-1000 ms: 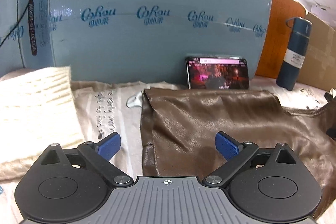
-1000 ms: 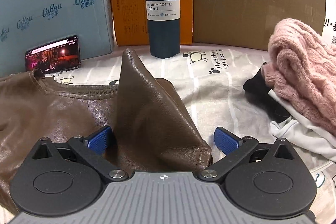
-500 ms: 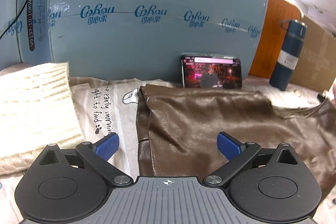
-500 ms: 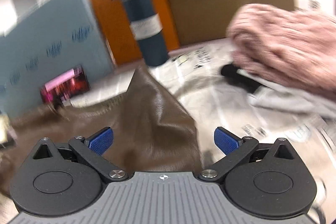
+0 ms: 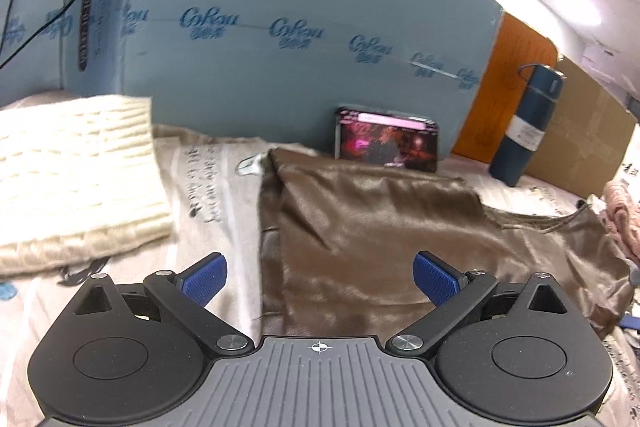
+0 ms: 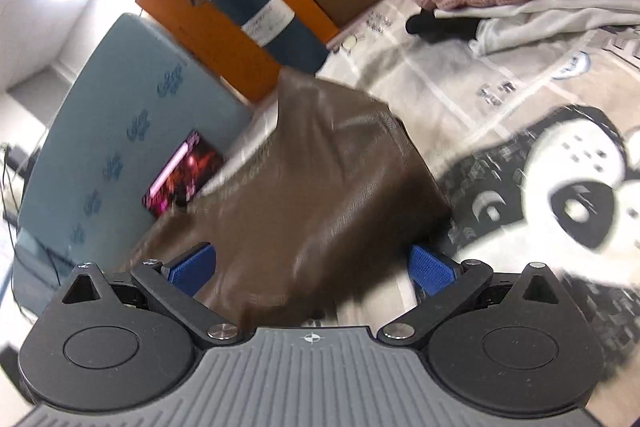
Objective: Fold clothes
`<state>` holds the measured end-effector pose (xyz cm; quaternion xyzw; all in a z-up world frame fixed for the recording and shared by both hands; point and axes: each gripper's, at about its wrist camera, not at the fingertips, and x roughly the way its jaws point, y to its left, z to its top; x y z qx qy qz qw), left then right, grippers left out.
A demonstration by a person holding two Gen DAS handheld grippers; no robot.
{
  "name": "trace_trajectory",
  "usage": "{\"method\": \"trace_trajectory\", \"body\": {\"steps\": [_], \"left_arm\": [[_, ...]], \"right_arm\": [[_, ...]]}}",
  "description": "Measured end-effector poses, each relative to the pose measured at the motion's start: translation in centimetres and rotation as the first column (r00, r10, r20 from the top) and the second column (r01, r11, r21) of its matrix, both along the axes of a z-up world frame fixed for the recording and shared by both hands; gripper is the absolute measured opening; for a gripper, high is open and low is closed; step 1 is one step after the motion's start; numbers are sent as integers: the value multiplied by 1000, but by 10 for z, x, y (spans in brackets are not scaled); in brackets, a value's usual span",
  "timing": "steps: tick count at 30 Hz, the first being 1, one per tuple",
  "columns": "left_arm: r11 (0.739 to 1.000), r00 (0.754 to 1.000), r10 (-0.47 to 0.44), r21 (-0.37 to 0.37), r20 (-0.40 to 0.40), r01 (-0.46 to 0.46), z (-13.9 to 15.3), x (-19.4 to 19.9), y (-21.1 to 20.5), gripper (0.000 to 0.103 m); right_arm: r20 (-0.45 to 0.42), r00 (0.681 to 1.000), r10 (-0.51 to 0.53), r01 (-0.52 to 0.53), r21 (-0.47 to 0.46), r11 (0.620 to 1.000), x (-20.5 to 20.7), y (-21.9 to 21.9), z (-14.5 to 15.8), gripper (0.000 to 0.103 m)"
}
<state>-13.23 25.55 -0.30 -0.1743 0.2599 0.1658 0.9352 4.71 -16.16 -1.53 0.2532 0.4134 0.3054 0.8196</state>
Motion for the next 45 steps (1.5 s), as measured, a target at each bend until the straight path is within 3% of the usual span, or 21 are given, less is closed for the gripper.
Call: {"method": "trace_trajectory", "body": {"steps": [2,4,5,6,8,11,14,17,23,31,37,40,41,43,45], "left_arm": [[1000,1000,-12,-9,-5,12,-3,1,1,100],[1000,1000,-25,-18,-9,24,-7,3,1,100],[999,999,-31,-22,-11,31,-9,4,1,99],[999,999,-37,-27,-13,37,-10,4,2,97],[998,999,-49,-35,-17,49,-14,6,2,89],[998,998,-56,-5,-33,55,-16,9,-3,83],[999,999,-40,-9,-24,40,-17,8,1,67],[999,999,-39,-27,-14,39,-18,7,6,57],[999,999,-44,-28,-6,44,-20,8,7,56],[997,999,-40,-63,29,42,-22,6,12,55],[999,997,27,-46,76,-23,-14,-8,20,57],[998,992,49,-42,117,-44,-8,-17,21,60],[998,992,47,-44,120,-42,-7,-17,21,67],[998,991,45,-48,127,-39,-5,-19,20,71],[998,990,43,-53,134,-36,-3,-21,19,76]], "right_arm": [[16,998,-55,55,26,998,5,7,-3,103],[36,996,-85,84,30,996,8,13,-3,96],[46,995,-94,93,27,995,9,15,-3,76],[54,993,-102,101,20,995,10,18,-1,49],[61,993,-101,99,31,995,12,22,2,31],[130,989,-65,51,110,993,10,29,16,25],[204,979,23,-62,187,980,1,43,36,25],[262,959,108,-167,211,963,-10,64,52,25],[320,916,242,-322,226,919,-33,115,57,15],[354,841,409,-499,215,840,-80,170,47,15],[339,780,526,-582,83,809,-103,190,29,16],[340,745,574,-614,14,789,-113,194,25,31],[334,732,593,-627,-8,779,-115,195,23,41],[303,705,641,-661,-46,749,-120,200,16,56],[269,661,700,-709,-82,701,-124,208,9,82]]}}
